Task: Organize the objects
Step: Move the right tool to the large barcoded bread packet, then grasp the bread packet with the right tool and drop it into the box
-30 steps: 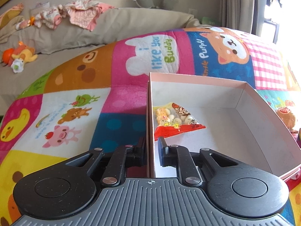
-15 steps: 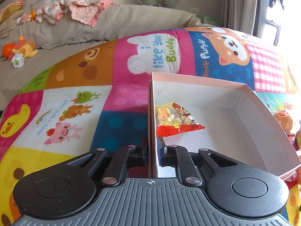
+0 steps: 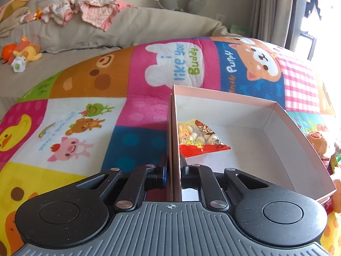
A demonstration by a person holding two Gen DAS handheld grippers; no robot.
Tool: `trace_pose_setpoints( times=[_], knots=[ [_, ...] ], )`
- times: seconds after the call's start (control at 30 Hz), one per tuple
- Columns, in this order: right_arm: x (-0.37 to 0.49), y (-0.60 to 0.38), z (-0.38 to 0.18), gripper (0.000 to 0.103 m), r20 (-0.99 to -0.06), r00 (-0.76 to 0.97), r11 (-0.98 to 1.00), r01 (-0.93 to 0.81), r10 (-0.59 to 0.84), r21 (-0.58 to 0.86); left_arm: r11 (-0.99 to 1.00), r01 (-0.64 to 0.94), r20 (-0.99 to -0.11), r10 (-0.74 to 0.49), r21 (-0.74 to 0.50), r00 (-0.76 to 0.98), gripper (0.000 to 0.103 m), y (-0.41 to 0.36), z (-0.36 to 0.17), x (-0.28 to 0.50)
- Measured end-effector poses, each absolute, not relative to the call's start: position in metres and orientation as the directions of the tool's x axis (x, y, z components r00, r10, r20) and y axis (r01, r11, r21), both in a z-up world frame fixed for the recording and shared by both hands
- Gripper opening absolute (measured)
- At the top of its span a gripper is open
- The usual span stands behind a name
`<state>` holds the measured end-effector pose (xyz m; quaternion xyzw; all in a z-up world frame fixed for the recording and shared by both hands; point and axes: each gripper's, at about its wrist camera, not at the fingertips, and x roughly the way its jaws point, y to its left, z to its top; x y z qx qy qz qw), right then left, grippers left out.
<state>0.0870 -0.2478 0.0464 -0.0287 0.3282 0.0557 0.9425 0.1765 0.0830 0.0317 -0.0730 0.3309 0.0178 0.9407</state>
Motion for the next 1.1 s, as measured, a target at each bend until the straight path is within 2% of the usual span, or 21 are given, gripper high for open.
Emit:
trace_pose_setpoints(
  times=[0.27,0.4,0.47,0.5,0.53,0.63,1.1],
  knots=[
    [0.117,-0.234,0.036,0.101,-0.656,0.748,0.989,-0.148,0.099,-0.020,0.988,-0.079,-0.626,-0.020,-0.130,0.780,0.012,0.085,0.030,0.177],
    [0.131,-0.229,0.031,0.094,-0.670,0.737,0.987,-0.159,0.096,-0.034,0.989,-0.075,-0.627,-0.021,-0.126,0.778,0.012,0.084,0.029,0.178],
    [0.138,-0.229,0.026,0.086,-0.684,0.724,0.986,-0.160,0.089,-0.042,0.990,-0.073,-0.627,-0.020,-0.122,0.779,0.012,0.083,0.029,0.178],
    [0.141,-0.229,0.024,0.075,-0.694,0.716,0.986,-0.159,0.083,-0.046,0.990,-0.071,-0.627,-0.021,-0.122,0.779,0.012,0.083,0.029,0.177],
    [0.142,-0.229,0.024,0.070,-0.697,0.713,0.985,-0.161,0.078,-0.054,0.990,-0.070,-0.627,-0.022,-0.122,0.779,0.012,0.083,0.029,0.177],
    [0.137,-0.231,0.029,0.057,-0.710,0.700,0.986,-0.158,0.076,-0.050,0.991,-0.069,-0.624,-0.019,-0.116,0.781,0.012,0.082,0.029,0.176],
    [0.064,-0.219,0.072,0.056,-0.775,0.594,0.967,-0.242,0.215,0.083,0.991,-0.074,-0.619,-0.013,-0.114,0.786,0.012,0.082,0.029,0.175]
  ],
)
